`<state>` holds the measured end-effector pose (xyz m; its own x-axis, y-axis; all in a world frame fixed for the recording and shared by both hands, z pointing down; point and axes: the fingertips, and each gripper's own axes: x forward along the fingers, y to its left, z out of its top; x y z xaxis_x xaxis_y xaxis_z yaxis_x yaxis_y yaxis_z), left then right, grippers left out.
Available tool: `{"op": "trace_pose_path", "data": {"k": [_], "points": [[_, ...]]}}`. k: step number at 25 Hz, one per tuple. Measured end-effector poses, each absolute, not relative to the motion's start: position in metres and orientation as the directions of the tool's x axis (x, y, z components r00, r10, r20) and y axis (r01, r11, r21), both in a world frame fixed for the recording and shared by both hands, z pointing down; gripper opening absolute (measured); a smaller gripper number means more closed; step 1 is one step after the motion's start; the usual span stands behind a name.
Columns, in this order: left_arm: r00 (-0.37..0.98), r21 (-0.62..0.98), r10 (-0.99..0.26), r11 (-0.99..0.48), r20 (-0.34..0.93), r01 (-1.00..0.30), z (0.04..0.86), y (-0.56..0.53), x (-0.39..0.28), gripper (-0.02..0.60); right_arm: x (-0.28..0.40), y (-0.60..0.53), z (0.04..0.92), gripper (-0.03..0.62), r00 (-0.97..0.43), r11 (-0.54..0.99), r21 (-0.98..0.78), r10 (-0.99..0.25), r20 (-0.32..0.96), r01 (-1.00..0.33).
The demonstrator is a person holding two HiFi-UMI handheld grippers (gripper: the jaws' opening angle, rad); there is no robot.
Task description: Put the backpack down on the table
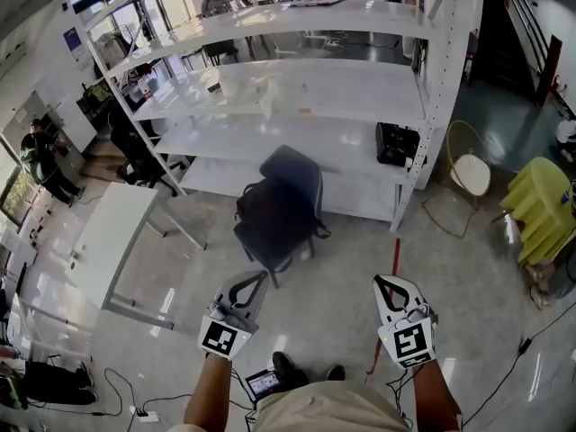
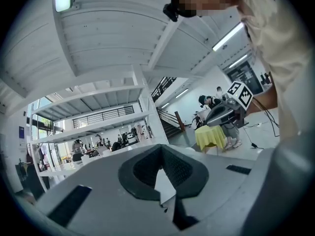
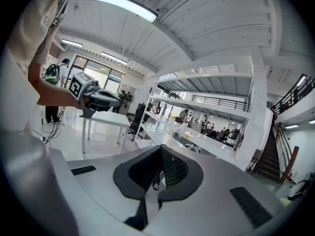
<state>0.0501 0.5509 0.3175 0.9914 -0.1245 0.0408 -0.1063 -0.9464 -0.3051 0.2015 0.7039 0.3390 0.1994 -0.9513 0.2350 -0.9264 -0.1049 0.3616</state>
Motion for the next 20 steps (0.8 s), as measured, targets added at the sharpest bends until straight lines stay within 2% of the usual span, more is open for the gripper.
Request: {"op": "trace_pose_path", "data": {"k": [20], "points": [[0.988,-0.287,-0.141,-0.951,0.055,-0.12,0.327,0.533,0.033,0.012,0.181,0.673,0.339,0.026,0.169,-0.078,0.365,-0.959,0.226,-0.928]]}}
